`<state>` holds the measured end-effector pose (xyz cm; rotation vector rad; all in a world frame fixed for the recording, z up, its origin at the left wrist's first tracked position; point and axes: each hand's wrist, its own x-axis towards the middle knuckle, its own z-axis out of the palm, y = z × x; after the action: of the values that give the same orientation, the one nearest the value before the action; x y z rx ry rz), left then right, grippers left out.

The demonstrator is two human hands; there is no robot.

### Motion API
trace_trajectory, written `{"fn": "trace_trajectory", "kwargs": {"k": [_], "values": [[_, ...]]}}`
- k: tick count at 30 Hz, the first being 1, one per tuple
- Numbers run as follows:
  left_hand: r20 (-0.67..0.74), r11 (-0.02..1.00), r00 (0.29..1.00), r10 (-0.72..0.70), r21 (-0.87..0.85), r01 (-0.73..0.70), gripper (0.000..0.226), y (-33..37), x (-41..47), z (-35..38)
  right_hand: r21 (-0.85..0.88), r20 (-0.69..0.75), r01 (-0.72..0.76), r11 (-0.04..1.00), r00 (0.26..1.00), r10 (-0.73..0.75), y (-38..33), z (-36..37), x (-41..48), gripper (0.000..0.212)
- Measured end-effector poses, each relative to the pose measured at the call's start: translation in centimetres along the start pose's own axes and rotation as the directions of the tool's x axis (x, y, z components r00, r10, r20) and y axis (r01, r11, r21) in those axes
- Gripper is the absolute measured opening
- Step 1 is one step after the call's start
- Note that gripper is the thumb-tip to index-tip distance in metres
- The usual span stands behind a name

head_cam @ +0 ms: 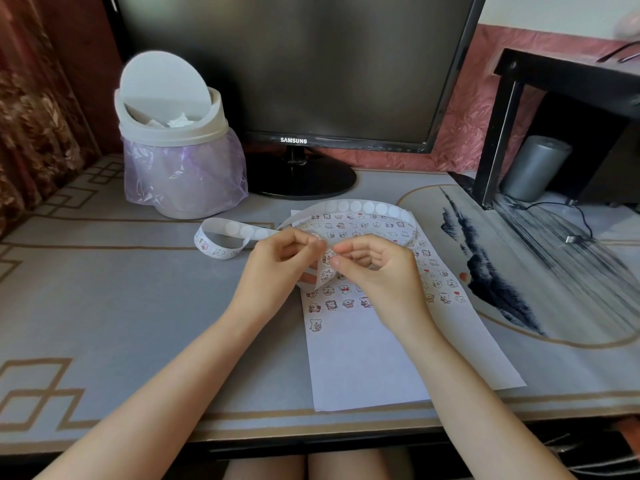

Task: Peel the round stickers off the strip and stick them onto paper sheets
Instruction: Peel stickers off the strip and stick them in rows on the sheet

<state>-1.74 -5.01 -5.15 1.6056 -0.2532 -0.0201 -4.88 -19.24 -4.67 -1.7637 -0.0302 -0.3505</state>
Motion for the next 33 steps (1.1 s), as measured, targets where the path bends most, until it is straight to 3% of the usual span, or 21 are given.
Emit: {"fn": "trace_trajectory", "kwargs": {"k": [10,14,19,23,26,29,33], "values": [[0.014,0.999,1.000,-0.007,0.051,0.006,0.012,0.0,0.0,0.0,-0.068,0.000,-0.005,0.998,1.000,0.005,0.1,0.0,0.0,0.018],[0.004,0.994,0.995,-0.101,-0.032,0.102,0.014,-0.1,0.0,0.1,-0.166,0.005,0.038,0.985,0.999,-0.037,0.2,-0.3,-0.1,0.013],[-0.027,0.988,0.988,-0.153,-0.021,0.153,0.017,-0.4,0.2,0.0,-0.251,0.041,0.099,0.963,0.995,-0.091,-0.3,-0.5,-0.6,0.009],[-0.037,0.988,0.987,-0.154,0.024,0.155,0.016,-0.7,0.3,-0.1,-0.160,0.038,0.018,0.987,0.999,-0.012,-1.0,-1.1,-1.1,0.009],[-0.027,0.986,0.988,-0.153,0.056,0.154,0.015,-0.8,0.4,0.0,-0.086,0.110,-0.127,0.988,0.985,0.137,-1.3,-1.6,-1.7,0.009],[-0.021,0.986,0.989,-0.145,0.077,0.147,0.014,-0.9,0.4,0.0,-0.103,0.234,-0.239,0.966,0.938,0.257,-1.3,-1.8,-2.5,0.008],[-0.019,0.986,0.990,-0.142,0.087,0.143,0.013,-1.0,0.4,0.0,-0.174,0.225,-0.245,0.954,0.933,0.281,-0.6,-1.5,-2.9,0.018]]}}
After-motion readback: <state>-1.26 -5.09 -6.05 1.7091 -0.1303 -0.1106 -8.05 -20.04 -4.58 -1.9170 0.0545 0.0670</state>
